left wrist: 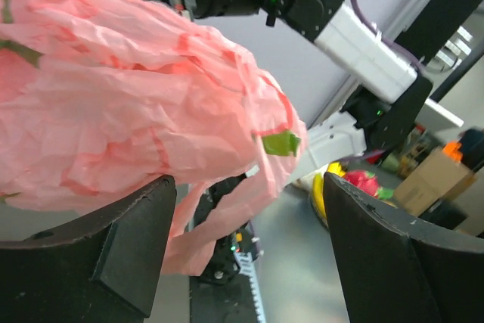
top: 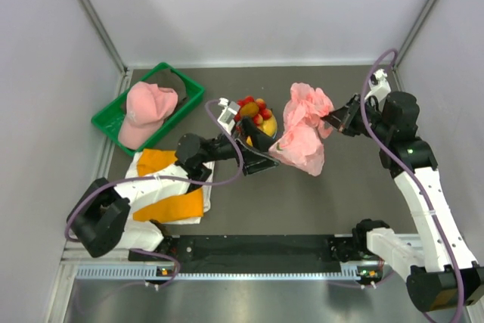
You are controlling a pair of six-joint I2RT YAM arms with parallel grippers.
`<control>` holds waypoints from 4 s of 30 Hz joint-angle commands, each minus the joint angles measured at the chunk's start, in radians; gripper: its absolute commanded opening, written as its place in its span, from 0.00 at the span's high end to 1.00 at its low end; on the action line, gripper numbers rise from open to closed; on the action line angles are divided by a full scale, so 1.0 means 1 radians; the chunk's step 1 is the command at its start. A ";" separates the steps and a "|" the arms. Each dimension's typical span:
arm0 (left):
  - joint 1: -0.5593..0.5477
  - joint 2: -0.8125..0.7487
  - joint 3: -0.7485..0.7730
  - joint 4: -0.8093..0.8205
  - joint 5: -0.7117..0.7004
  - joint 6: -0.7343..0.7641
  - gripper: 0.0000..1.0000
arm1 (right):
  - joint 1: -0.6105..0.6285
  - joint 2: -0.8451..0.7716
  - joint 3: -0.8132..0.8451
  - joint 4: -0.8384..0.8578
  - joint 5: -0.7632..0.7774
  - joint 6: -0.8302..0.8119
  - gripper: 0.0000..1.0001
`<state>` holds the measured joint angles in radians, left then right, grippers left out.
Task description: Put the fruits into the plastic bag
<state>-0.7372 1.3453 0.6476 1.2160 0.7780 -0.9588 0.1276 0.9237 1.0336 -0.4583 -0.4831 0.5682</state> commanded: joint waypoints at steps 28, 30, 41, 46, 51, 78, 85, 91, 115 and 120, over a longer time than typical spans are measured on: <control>-0.053 0.104 0.441 -1.443 -0.890 0.549 1.00 | -0.006 -0.117 -0.010 -0.258 0.521 -0.110 1.00; -0.054 0.132 0.469 -1.487 -0.904 0.549 1.00 | -0.008 -0.134 -0.033 -0.255 0.500 -0.097 1.00; -0.053 0.221 0.564 -1.492 -0.698 0.545 1.00 | 0.012 -0.191 -0.005 -0.220 0.263 -0.114 0.18; -0.053 0.230 0.575 -1.494 -0.678 0.539 1.00 | 0.153 -0.154 -0.035 -0.110 0.121 -0.061 0.20; -0.053 0.236 0.575 -1.497 -0.666 0.532 1.00 | 0.236 -0.065 -0.174 0.116 0.038 0.008 0.31; -0.062 0.267 0.701 -1.284 -0.177 0.496 1.00 | 0.242 0.547 -0.159 0.353 0.480 0.070 0.17; -0.064 0.215 0.656 -1.230 -0.102 0.422 1.00 | 0.242 0.604 -0.080 0.290 0.634 0.107 0.04; -0.062 0.071 0.612 -1.252 -0.164 0.422 1.00 | 0.192 0.621 -0.013 0.172 0.765 0.087 0.01; 0.108 0.113 0.500 -1.428 -0.180 0.580 1.00 | 0.129 0.063 -0.089 -0.163 0.658 -0.152 0.01; 0.122 0.111 0.500 -1.440 -0.190 0.577 1.00 | 0.130 0.142 -0.081 -0.140 0.543 -0.231 0.01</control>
<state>-0.6224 1.4689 1.1305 -0.2218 0.5690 -0.4107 0.2550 0.9993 0.9421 -0.5934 0.1635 0.4274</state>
